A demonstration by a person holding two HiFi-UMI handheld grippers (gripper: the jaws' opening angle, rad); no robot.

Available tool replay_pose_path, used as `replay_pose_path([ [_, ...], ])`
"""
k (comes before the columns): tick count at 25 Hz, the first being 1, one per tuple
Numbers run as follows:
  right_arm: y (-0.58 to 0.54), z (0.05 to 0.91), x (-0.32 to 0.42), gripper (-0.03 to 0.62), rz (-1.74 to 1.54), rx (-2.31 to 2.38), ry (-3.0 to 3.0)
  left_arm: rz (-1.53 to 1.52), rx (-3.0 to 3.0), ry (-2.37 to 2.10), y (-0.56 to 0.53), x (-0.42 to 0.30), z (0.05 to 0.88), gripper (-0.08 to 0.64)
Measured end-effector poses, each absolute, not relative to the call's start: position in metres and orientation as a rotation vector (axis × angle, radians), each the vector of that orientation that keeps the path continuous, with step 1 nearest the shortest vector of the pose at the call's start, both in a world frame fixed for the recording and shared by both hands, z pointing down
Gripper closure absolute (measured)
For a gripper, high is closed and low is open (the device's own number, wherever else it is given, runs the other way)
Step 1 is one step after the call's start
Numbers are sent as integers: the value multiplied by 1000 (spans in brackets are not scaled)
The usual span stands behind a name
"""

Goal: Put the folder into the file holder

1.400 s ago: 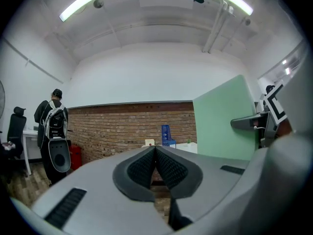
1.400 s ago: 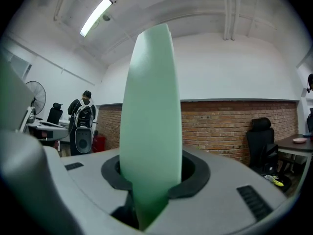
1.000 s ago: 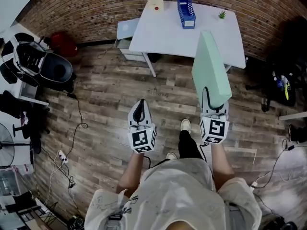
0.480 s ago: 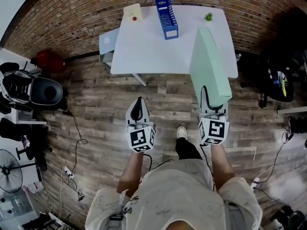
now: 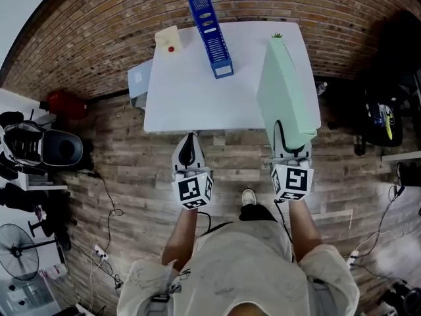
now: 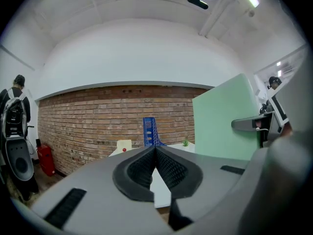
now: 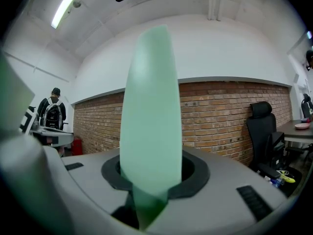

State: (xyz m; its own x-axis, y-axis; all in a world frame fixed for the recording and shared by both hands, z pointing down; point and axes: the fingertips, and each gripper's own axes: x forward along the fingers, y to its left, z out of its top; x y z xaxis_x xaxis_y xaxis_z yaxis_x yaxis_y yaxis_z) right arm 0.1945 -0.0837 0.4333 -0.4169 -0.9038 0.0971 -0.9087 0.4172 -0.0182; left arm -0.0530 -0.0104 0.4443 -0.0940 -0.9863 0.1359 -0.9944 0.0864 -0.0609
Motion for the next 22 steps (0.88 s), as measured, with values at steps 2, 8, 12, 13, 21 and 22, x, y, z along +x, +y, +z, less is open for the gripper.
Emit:
replay_pose_path([
  [2, -97, 431, 195, 445, 97, 1651, -2591, 200, 2074, -2283, -24, -53, 438, 546],
  [8, -128, 422, 182, 445, 73, 1663, -2605, 162, 2061, -2321, -51, -74, 423, 546],
  [12, -144, 422, 170, 445, 45, 1670, -2589, 121, 2041, -2325, -66, -95, 429, 546],
  [13, -149, 422, 166, 445, 39, 1675, -2584, 113, 2040, -2320, -73, -100, 432, 546],
  [21, -209, 422, 117, 446, 31, 1715, -2535, 103, 2143, -2242, -154, -145, 440, 546],
  [22, -216, 422, 111, 446, 26, 1717, -2528, 100, 2156, -2229, -164, -149, 440, 546],
])
